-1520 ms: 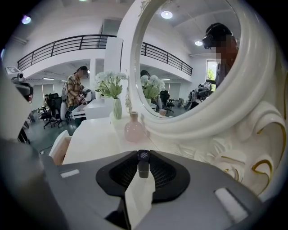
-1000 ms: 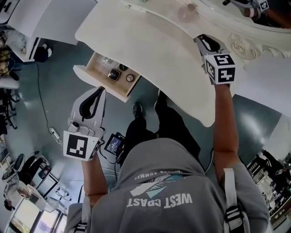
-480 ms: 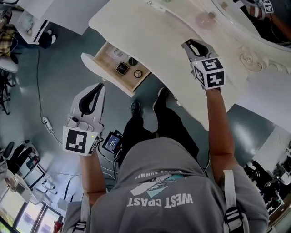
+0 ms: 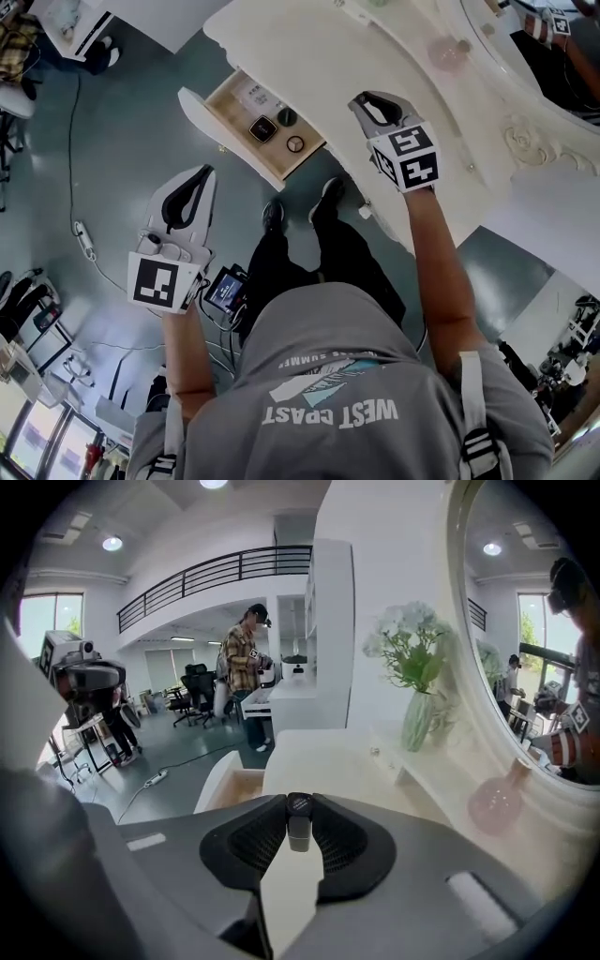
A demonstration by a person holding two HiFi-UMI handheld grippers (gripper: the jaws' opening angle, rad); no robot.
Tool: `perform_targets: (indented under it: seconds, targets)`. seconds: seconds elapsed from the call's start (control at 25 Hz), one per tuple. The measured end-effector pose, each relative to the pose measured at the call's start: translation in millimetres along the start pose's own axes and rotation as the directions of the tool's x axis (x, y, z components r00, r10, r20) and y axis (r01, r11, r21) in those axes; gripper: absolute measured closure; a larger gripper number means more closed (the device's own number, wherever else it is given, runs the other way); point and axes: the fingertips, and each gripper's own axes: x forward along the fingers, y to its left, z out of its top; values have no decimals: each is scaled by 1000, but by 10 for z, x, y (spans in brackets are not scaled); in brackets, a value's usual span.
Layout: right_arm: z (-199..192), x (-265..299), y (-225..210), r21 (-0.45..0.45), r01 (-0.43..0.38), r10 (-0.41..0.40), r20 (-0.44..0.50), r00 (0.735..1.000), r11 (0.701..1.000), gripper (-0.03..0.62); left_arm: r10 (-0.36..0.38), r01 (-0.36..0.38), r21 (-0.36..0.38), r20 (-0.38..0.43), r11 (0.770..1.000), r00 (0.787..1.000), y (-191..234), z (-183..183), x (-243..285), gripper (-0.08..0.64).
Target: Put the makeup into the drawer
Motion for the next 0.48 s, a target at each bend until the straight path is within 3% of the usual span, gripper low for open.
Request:
perform_targets:
  seconds: [0.32,0.48]
  targets:
    - [0,363,605,-41,-103,102,-40,994,994,502,32,-32,-43,-3,999,999,198,-254,-137,558]
    - [-64,567,903,-57,-157,153,-70,986,986,502,53,-51,-56,35,997,998,310,-326,-178,558]
